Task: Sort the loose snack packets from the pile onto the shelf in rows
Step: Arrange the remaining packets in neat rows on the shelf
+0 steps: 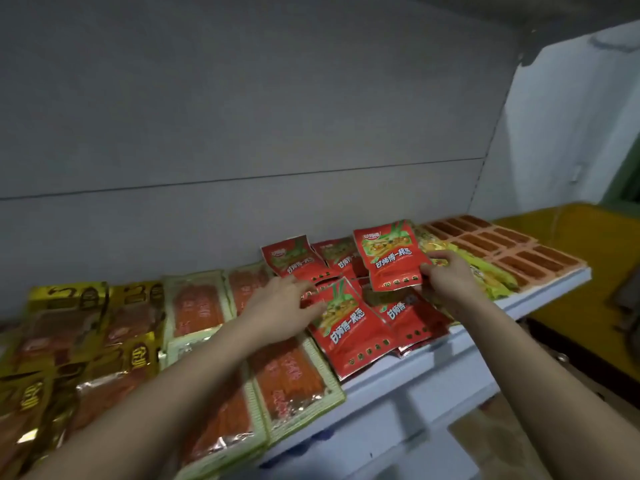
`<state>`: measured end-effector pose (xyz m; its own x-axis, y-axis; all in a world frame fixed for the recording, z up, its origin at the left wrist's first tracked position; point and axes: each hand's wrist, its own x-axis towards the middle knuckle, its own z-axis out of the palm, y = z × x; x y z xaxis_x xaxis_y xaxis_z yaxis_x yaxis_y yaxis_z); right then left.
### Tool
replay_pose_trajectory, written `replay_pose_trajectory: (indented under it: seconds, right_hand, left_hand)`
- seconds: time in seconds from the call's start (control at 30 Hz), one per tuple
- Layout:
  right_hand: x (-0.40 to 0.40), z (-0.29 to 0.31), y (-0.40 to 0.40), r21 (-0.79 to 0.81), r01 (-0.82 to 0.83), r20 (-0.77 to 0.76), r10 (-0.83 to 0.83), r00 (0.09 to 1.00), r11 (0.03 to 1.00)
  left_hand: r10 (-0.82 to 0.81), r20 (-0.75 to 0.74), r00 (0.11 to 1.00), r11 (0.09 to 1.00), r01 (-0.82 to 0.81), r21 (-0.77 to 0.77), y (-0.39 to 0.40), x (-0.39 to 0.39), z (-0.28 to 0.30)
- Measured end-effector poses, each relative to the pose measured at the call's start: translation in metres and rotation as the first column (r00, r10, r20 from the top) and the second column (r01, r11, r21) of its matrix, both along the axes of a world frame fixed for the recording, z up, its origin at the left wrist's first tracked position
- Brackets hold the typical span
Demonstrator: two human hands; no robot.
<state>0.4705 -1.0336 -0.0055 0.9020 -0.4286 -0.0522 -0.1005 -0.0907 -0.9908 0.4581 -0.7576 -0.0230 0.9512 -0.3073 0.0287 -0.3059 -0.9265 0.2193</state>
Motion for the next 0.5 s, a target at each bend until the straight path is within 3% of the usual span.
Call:
replay_pose_trajectory:
  seconds: [0.27, 0.4, 0.5]
  right_hand:
    - [0.087, -0.013, -0.021, 0.035, -0.255, -0.055, 0.257, 0.965, 0.966]
    - [0.112, -0.025, -0.01, 0.097, -0.35, -0.099, 0.359, 0.928, 0.932]
    - [0.125, -0.031, -0.002, 0.096, -0.418, -0.13, 0.427, 0.895, 0.903]
  left_hand:
    - [-0.036, -0.161, 0.986, 0.999, 0.036, -0.004, -0.062, -0.012, -0.005]
    - [-0.006, -0.213, 0.977, 0.988, 0.038, 0.147, -0.073, -0.019, -0.004]
    - [0.037, -0.273, 0.961, 0.987, 0.008, 0.162, -0.076, -0.017, -0.003]
